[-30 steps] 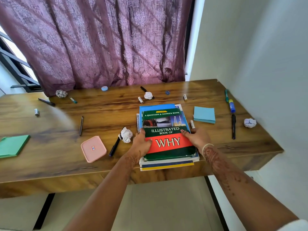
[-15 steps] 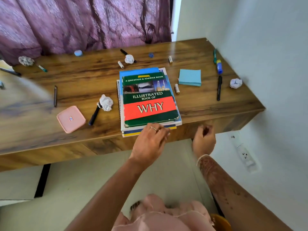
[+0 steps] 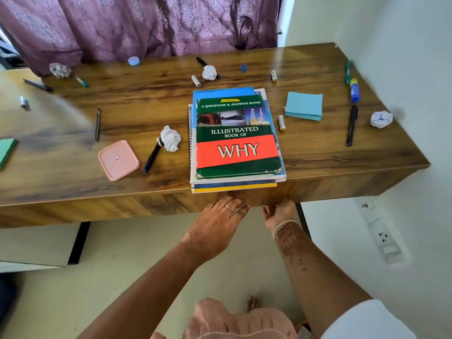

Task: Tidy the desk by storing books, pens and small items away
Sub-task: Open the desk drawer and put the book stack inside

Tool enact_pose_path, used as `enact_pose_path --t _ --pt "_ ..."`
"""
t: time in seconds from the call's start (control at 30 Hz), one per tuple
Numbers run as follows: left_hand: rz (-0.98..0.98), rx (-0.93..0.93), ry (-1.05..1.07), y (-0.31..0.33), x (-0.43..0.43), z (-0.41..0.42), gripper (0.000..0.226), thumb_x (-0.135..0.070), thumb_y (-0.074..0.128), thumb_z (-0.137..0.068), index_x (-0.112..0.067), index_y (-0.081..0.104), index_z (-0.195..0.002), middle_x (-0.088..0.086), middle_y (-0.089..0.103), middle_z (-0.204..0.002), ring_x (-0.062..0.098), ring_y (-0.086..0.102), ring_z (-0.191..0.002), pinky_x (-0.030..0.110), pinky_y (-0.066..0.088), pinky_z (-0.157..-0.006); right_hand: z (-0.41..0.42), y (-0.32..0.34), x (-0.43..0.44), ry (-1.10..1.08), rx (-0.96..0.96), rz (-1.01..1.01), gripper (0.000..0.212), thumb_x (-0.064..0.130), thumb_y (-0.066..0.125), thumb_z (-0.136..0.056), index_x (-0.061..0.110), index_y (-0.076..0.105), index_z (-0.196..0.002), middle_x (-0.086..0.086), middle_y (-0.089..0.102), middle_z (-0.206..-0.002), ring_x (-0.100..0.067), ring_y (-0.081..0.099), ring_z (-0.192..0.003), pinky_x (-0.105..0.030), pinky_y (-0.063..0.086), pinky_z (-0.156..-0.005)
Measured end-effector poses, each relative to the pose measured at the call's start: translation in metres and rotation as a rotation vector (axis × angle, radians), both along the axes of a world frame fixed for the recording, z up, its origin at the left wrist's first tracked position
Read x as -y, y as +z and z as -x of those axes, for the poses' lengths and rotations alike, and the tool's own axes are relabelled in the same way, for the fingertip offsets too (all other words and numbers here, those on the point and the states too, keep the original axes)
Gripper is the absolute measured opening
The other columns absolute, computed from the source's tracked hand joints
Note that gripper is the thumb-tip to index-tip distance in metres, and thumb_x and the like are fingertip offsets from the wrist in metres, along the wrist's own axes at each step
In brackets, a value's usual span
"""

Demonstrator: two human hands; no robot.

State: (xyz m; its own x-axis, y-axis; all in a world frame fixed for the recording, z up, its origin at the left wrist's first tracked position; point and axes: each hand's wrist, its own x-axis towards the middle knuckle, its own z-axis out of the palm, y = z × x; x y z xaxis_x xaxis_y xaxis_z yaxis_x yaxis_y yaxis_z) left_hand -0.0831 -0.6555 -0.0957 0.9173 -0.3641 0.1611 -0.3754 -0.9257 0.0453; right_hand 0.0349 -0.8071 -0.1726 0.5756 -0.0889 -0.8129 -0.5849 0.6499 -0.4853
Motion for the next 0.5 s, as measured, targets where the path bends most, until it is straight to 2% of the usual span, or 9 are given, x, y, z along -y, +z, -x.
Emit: enact_pose_path --t 0.03,0.07,0.1,0.17,0.2,0.23,0.33,0.4,0.5 --pt "-0.007 0.001 0.005 -0.001 -0.002 0.002 0.056 -0.016 0.080 -0.074 -0.015 0.062 -0.127 0.005 0.065 -0.124 0.024 0.060 -0.117 0.043 0.054 -0.094 0.000 -0.003 -0.003 -0.034 0.017 -0.035 0.040 0.046 0.034 -0.097 0.023 0.058 -0.121 -0.002 0.063 -0.111 -0.021 0.061 -0.099 -0.032 0.048 -0.090" --pt "-0.011 0.003 0.010 -0.003 -0.004 0.002 0.057 -0.017 0.079 -0.074 -0.015 0.062 -0.128 0.005 0.065 -0.125 0.024 0.060 -0.119 0.043 0.052 -0.096 0.000 -0.005 -0.004 -0.066 0.033 -0.059 0.041 0.046 0.034 -0.099 0.022 0.058 -0.122 -0.004 0.064 -0.112 -0.023 0.062 -0.099 -0.034 0.048 -0.095" --pt "-0.014 0.003 0.019 -0.004 -0.006 0.002 0.057 -0.017 0.078 -0.075 -0.015 0.061 -0.129 0.005 0.064 -0.126 0.024 0.059 -0.120 0.044 0.051 -0.098 0.000 -0.007 -0.005 -0.088 0.043 -0.062 0.040 0.045 0.034 -0.100 0.021 0.060 -0.119 -0.005 0.065 -0.108 -0.022 0.063 -0.092 -0.034 0.049 -0.094" --pt "-0.026 0.002 0.038 -0.006 -0.010 0.001 0.057 -0.018 0.075 -0.077 -0.014 0.059 -0.132 0.007 0.062 -0.130 0.026 0.056 -0.124 0.045 0.047 -0.102 0.000 -0.011 -0.003 -0.086 0.032 -0.049 0.037 0.045 0.032 -0.100 0.022 0.061 -0.102 -0.002 0.064 -0.091 -0.017 0.056 -0.070 -0.027 0.048 -0.079" --pt "-0.037 -0.001 0.047 -0.007 -0.011 0.001 0.058 -0.018 0.075 -0.077 -0.014 0.058 -0.132 0.008 0.061 -0.131 0.027 0.054 -0.125 0.046 0.045 -0.104 0.000 -0.013 -0.002 -0.074 0.022 -0.053 0.037 0.045 0.032 -0.100 0.023 0.061 -0.098 -0.001 0.061 -0.087 -0.016 0.052 -0.066 -0.026 0.046 -0.074" --pt "-0.046 -0.006 0.057 -0.008 -0.012 0.001 0.059 -0.018 0.074 -0.078 -0.013 0.057 -0.133 0.008 0.059 -0.133 0.028 0.053 -0.127 0.047 0.044 -0.105 -0.001 -0.014 -0.002 -0.070 0.025 -0.068 0.038 0.046 0.032 -0.100 0.023 0.061 -0.104 -0.001 0.062 -0.090 -0.017 0.054 -0.071 -0.027 0.047 -0.076" --pt "-0.048 -0.036 0.088 -0.008 -0.011 0.001 0.059 -0.018 0.070 -0.082 -0.012 0.052 -0.138 0.010 0.054 -0.139 0.030 0.046 -0.133 0.051 0.042 -0.106 -0.004 -0.019 -0.002 -0.085 0.060 -0.117 0.047 0.046 0.032 -0.101 0.020 0.051 -0.135 -0.007 0.060 -0.122 -0.025 0.059 -0.106 -0.037 0.046 -0.101" --pt "-0.053 -0.052 0.098 -0.008 -0.010 0.002 0.060 -0.019 0.069 -0.083 -0.012 0.050 -0.139 0.010 0.052 -0.141 0.030 0.044 -0.135 0.052 0.042 -0.106 -0.003 -0.018 -0.003 -0.097 0.084 -0.138 0.049 0.045 0.031 -0.102 0.019 0.047 -0.140 -0.008 0.057 -0.134 -0.028 0.057 -0.118 -0.040 0.045 -0.103" --pt "-0.063 -0.067 0.109 -0.009 -0.010 0.004 0.063 -0.016 0.070 -0.081 -0.010 0.049 -0.140 0.012 0.050 -0.142 0.032 0.043 -0.136 0.053 0.041 -0.107 -0.002 -0.017 -0.006 -0.104 0.093 -0.118 0.049 0.044 0.028 -0.103 0.019 0.047 -0.141 -0.010 0.055 -0.138 -0.029 0.057 -0.117 -0.041 0.046 -0.101"
